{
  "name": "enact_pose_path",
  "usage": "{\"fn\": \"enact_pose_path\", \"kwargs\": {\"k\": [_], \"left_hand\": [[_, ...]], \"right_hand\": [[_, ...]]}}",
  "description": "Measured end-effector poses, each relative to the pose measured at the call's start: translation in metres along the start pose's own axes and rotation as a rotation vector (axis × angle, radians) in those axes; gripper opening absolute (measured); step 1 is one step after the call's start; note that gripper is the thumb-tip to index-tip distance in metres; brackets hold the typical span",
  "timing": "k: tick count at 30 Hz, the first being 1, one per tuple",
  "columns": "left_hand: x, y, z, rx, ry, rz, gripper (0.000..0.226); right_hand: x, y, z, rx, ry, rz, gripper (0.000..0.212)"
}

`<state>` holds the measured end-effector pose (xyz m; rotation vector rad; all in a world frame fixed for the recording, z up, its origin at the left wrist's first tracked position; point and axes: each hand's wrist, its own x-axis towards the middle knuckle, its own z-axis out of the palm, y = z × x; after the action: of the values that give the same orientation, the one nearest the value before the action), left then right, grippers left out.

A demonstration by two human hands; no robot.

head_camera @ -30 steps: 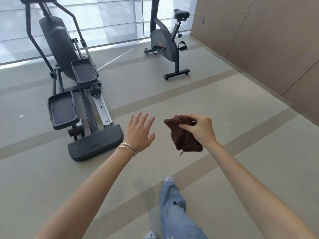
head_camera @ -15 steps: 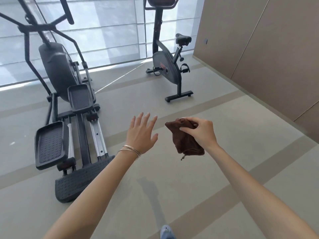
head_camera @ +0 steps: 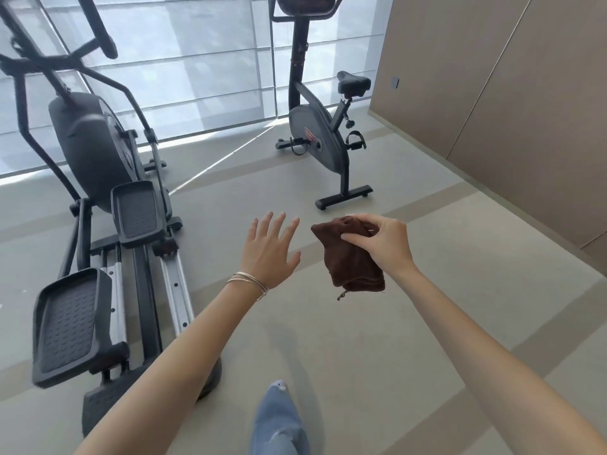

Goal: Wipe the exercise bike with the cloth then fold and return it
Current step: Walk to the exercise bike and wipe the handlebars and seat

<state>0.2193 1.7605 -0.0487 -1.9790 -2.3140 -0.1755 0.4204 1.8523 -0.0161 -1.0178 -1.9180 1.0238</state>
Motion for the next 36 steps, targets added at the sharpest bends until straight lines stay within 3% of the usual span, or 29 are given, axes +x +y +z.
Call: {"fn": "enact_pose_path", "kwargs": {"k": [10, 21, 36], "left_hand": [[0.174, -0.104, -0.021, 0.009, 0.052, 0.045, 0.064], [0.312, -0.144, -0.015, 0.016, 0.086, 0.096, 0.064], [0.572, -0.174, -0.051, 0.092, 0.282, 0.070, 0.063]], "right_hand": [[0.173, -0.017, 0.044, -0.055, 0.086, 0.001, 0.031], [0.322, 0.002, 0.055, -0.092, 0.099, -0.027, 0.031], [0.593, 0.009, 0.014, -0.134, 0.098, -0.186, 0.035]]}}
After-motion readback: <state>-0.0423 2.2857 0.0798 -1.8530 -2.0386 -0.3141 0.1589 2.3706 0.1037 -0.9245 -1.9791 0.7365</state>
